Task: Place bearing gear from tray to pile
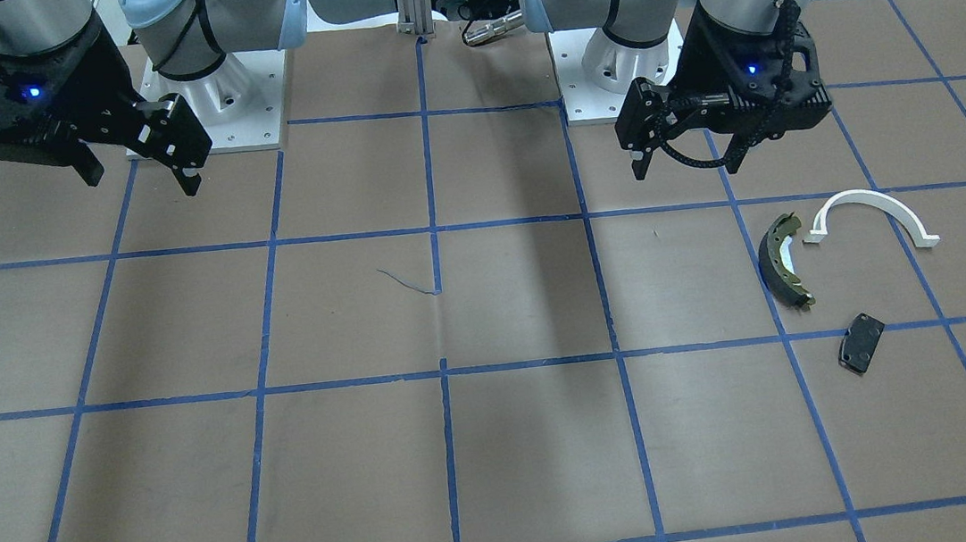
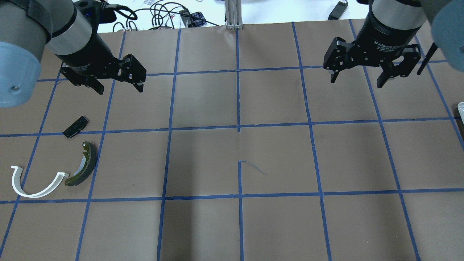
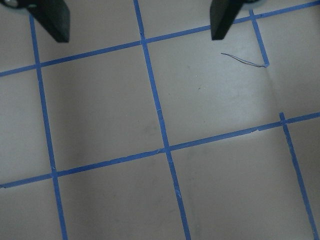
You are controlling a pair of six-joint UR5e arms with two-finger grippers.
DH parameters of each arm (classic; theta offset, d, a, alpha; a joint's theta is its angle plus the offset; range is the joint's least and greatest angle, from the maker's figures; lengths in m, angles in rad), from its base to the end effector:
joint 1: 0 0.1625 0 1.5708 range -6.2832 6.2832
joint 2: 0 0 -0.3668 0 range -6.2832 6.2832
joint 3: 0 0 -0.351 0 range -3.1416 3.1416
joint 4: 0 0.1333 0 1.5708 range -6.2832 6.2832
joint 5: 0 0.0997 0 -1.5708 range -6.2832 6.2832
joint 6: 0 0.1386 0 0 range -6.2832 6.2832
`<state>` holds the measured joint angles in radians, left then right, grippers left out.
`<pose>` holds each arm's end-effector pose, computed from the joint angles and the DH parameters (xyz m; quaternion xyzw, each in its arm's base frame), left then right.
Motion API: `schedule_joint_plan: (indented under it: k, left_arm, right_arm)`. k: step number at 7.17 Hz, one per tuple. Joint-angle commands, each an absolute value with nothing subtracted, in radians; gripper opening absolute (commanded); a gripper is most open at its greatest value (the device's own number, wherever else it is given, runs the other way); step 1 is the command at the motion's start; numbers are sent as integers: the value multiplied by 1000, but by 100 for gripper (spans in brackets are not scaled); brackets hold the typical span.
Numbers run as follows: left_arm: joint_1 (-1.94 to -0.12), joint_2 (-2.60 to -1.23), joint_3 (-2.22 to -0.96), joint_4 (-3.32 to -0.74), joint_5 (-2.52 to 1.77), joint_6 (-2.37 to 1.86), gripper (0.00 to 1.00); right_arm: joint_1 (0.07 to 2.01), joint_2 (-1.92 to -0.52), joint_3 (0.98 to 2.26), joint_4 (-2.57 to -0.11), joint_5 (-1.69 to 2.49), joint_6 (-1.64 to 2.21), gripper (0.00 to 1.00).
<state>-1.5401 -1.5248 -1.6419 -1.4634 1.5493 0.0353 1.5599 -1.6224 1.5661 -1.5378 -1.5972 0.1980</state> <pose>-0.1226 -0.4487 0.3902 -0.0027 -0.9991 0.0415 0.0094 0.1249 -0.4358 0.4124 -0.1044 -0.9944 0.0128 0.0121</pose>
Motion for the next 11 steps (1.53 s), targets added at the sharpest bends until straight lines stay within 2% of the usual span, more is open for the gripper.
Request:
schedule_joint_plan:
  k: [1, 7, 11]
  left_arm:
    - [-1540, -1525, -1641, -1463, 1549, 35, 100]
    - [-1543, -1548, -1626, -1466, 1554, 44, 100]
    - [-1543, -1552, -1620, -1476, 1592, 44, 100]
  right_arm:
    - [1560, -1620, 1568, -1542, -1601, 198, 100]
    - [1560, -1614, 1563, -1531, -1606, 187, 100]
    - [1493, -1603, 1569, -1545, -1684, -49, 100]
